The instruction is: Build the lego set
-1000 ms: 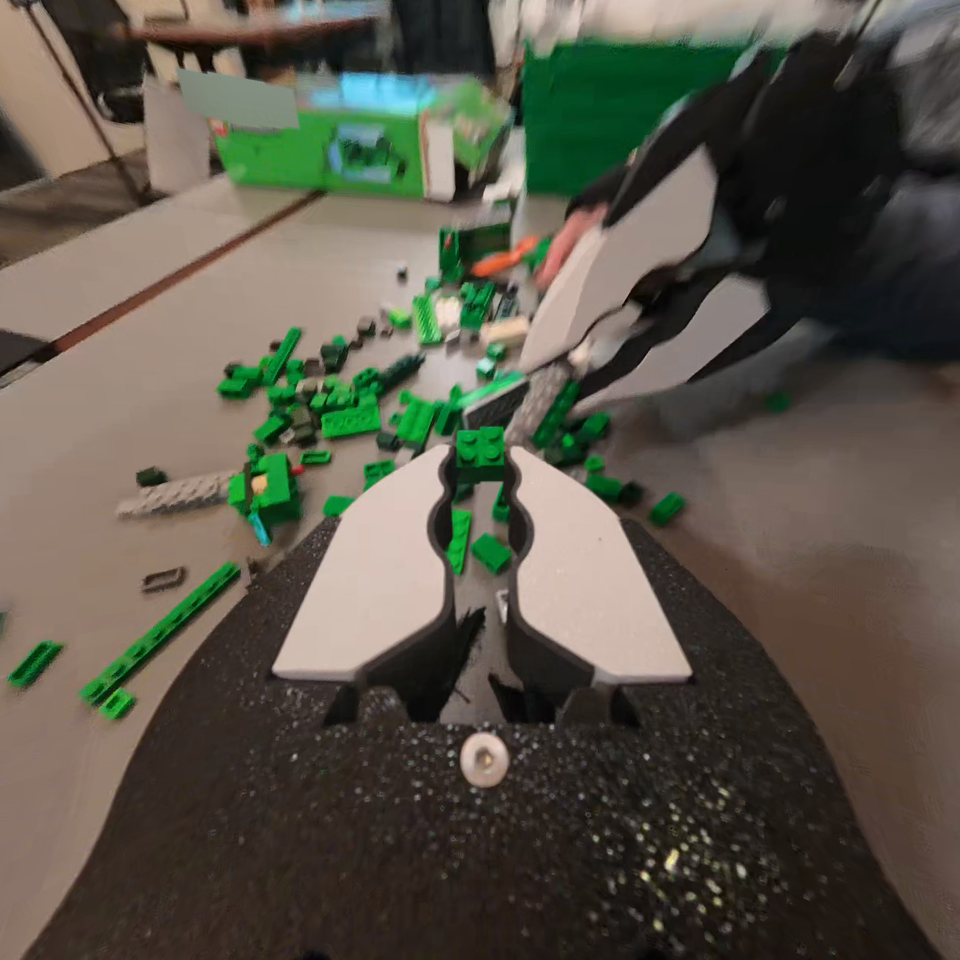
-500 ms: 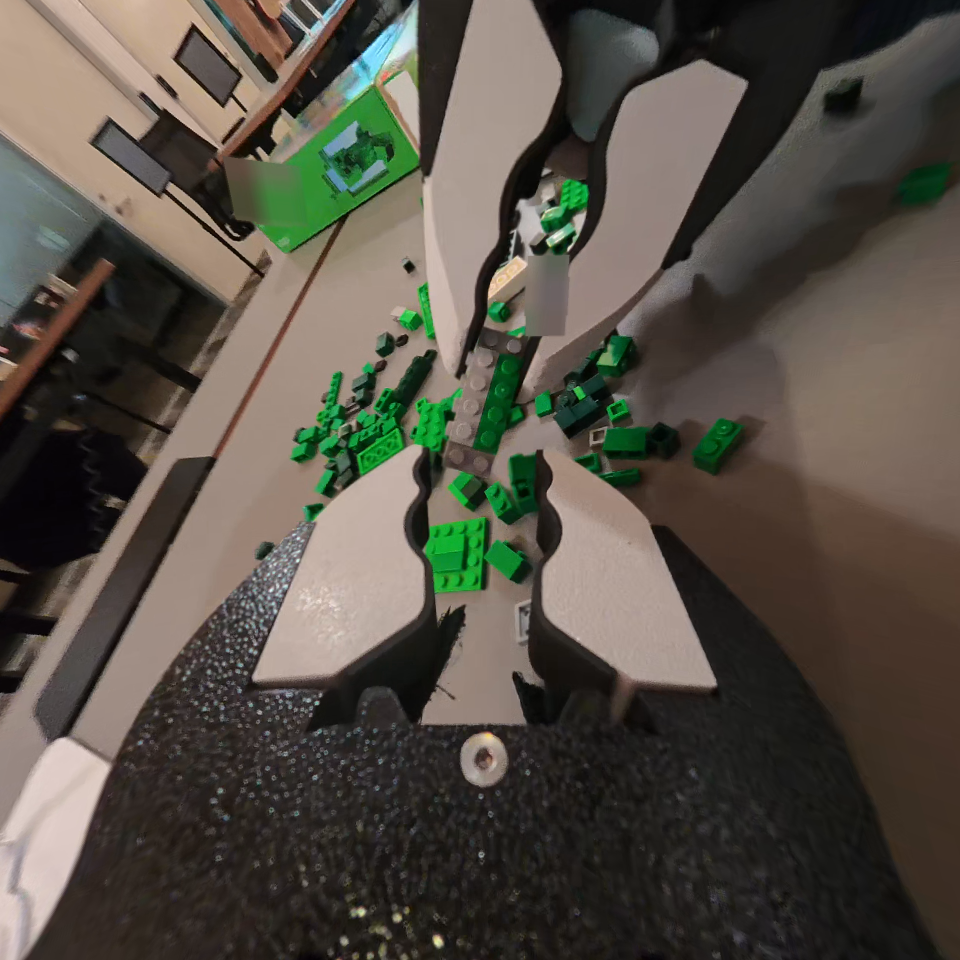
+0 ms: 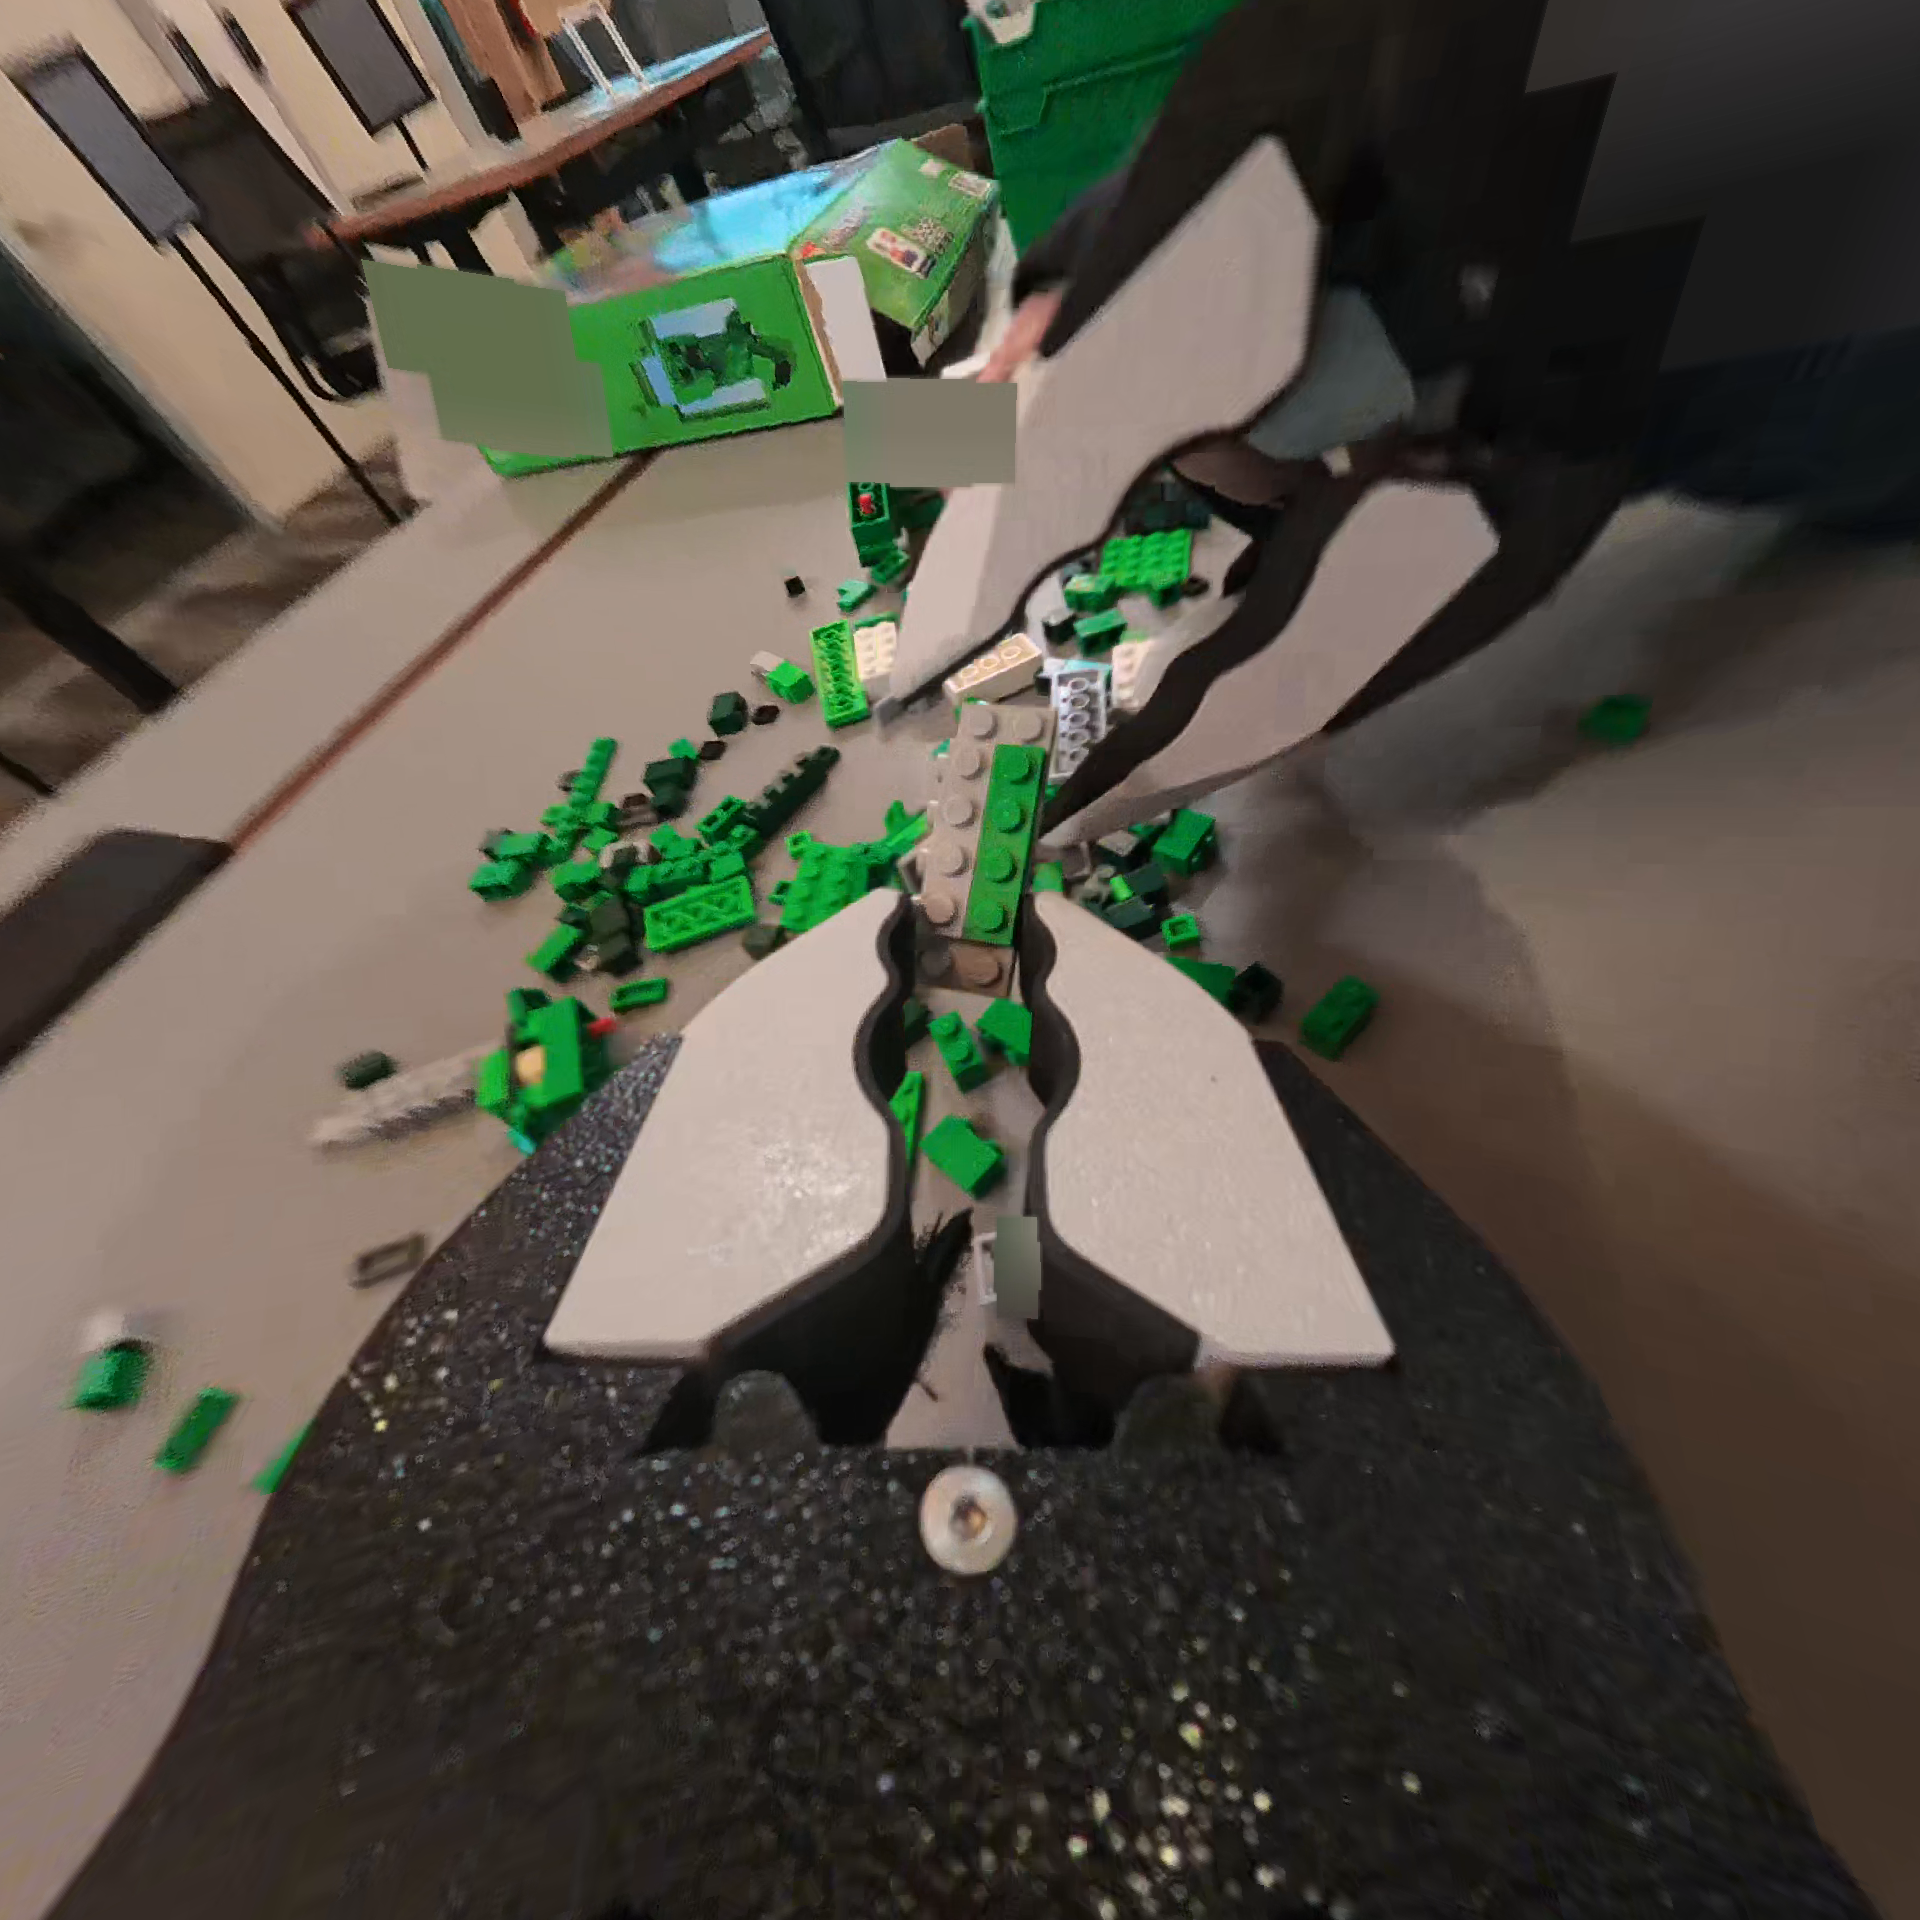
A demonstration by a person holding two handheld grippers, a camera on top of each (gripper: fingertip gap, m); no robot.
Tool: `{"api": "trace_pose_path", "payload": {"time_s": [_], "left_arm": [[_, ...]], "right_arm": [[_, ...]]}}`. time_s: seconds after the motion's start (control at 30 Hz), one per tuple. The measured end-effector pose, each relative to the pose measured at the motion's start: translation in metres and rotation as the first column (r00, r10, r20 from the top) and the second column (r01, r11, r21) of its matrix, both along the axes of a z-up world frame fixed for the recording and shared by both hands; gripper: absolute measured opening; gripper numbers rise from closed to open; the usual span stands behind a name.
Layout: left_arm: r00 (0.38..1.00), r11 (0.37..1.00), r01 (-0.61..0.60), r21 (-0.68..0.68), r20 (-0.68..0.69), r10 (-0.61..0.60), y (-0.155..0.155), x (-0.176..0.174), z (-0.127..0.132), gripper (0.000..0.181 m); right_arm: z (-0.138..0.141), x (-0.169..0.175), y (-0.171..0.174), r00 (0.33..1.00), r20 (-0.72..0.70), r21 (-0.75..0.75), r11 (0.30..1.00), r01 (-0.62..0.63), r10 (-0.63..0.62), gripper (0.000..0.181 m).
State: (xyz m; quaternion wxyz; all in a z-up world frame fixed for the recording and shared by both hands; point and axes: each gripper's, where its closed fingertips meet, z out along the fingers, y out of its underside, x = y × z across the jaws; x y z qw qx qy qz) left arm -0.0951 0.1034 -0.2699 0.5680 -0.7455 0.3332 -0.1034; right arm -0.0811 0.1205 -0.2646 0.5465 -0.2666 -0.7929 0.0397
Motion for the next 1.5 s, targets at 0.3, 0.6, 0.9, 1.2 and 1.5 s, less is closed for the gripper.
{"api": "trace_pose_path", "payload": {"time_s": [0.3, 0.6, 0.9, 1.2, 1.5], "left_arm": [[0.948, 0.952, 0.085, -0.293, 0.317, 0.013, -0.004, 0.011, -0.007, 0.019], [0.947, 0.936, 0.108, -0.336, 0.320, 0.005, -0.006, 0.012, -0.015, 0.019], [0.930, 0.921, 0.109, -0.374, 0.366, 0.039, -0.005, 0.012, -0.016, 0.019], [0.929, 0.908, 0.115, -0.402, 0.368, 0.045, -0.007, 0.013, -0.019, 0.019], [0.918, 0.892, 0.224, -0.392, 0.391, -0.059, -0.018, 0.019, -0.014, 0.025]], "right_arm": [[0.010, -0.007, 0.002, 0.997, -0.067, 0.408, 0.910, 0.069, -0.045, 0.008], [0.004, -0.006, 0.000, 0.999, -0.015, 0.457, 0.889, 0.035, -0.032, 0.007], [0.003, -0.008, 0.003, 0.999, -0.025, 0.529, 0.847, 0.052, -0.046, 0.015], [-0.002, -0.007, 0.006, 0.998, -0.006, 0.541, 0.840, 0.053, -0.059, 0.012], [-0.013, -0.002, -0.002, 0.996, 0.086, 0.472, 0.880, -0.054, 0.014, 0.004]]}}
